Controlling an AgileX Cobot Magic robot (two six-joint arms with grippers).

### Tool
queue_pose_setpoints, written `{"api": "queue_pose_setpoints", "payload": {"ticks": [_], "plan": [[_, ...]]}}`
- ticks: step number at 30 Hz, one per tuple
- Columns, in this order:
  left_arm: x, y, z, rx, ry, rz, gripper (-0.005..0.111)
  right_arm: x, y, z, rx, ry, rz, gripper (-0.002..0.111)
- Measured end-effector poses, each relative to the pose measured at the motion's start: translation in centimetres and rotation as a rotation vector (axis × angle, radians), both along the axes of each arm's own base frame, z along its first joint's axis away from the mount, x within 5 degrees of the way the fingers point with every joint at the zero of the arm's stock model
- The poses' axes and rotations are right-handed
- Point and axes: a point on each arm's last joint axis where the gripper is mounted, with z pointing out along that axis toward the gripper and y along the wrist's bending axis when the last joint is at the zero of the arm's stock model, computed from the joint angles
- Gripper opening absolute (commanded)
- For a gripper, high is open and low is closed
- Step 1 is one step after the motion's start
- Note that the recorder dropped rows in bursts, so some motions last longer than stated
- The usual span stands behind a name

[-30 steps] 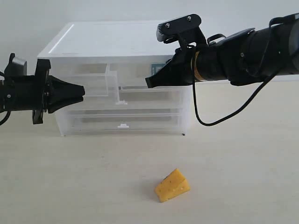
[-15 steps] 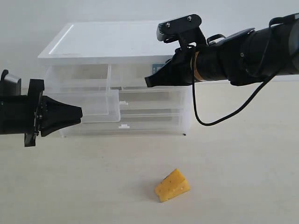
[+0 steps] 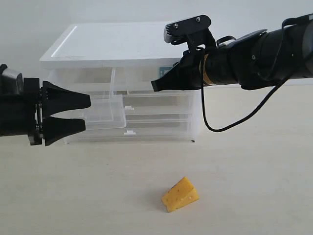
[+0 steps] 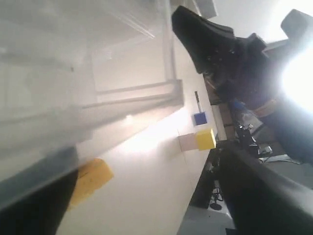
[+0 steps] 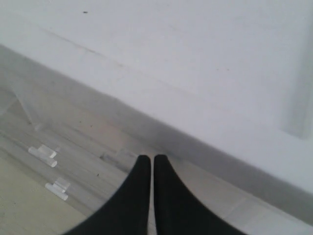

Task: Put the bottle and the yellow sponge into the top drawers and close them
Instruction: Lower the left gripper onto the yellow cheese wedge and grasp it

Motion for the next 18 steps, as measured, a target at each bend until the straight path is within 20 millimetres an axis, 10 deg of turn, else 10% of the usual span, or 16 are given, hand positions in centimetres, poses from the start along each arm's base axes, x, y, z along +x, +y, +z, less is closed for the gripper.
{"api": "queue_pose_setpoints", "payload": {"ticks": [8, 18], "plan": [[-2.8, -3.1, 3.6, 0.17, -0.18, -0.195, 0.071, 0.0, 0.0, 0.0, 0.001, 0.001, 0.002, 0.0], [-5.4, -9.0, 2.7, 0.412, -0.419, -0.388, 0.071, 0.0, 0.0, 0.0, 0.001, 0.001, 0.002, 0.0]]}}
